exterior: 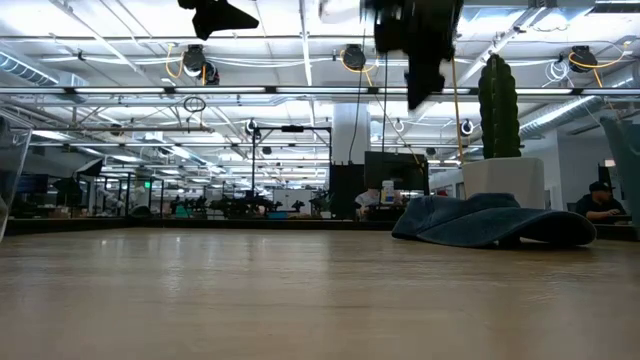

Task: Pick & Place hat
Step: Put the blue cap into the blue bin

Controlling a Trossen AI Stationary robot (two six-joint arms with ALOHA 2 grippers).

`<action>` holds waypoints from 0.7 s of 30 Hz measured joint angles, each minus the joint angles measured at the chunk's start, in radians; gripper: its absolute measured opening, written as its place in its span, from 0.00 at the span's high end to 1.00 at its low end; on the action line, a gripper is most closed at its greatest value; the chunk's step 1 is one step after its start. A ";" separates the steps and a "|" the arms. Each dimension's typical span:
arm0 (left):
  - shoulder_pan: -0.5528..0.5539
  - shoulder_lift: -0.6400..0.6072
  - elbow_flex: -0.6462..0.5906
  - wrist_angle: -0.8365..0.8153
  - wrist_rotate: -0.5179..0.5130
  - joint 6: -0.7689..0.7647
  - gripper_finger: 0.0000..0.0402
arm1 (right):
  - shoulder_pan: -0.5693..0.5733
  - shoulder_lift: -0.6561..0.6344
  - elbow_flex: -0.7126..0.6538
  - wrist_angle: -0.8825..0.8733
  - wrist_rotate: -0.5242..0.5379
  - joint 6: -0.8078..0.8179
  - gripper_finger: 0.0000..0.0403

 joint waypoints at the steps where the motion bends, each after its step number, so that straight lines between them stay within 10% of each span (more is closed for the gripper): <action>1: 0.000 0.000 0.000 0.000 0.000 0.000 0.30 | -0.035 0.026 -0.003 -0.033 -0.017 -0.030 0.62; 21: 0.000 0.000 0.000 0.000 0.000 0.000 0.30 | -0.181 0.142 -0.133 0.106 0.113 -0.121 0.43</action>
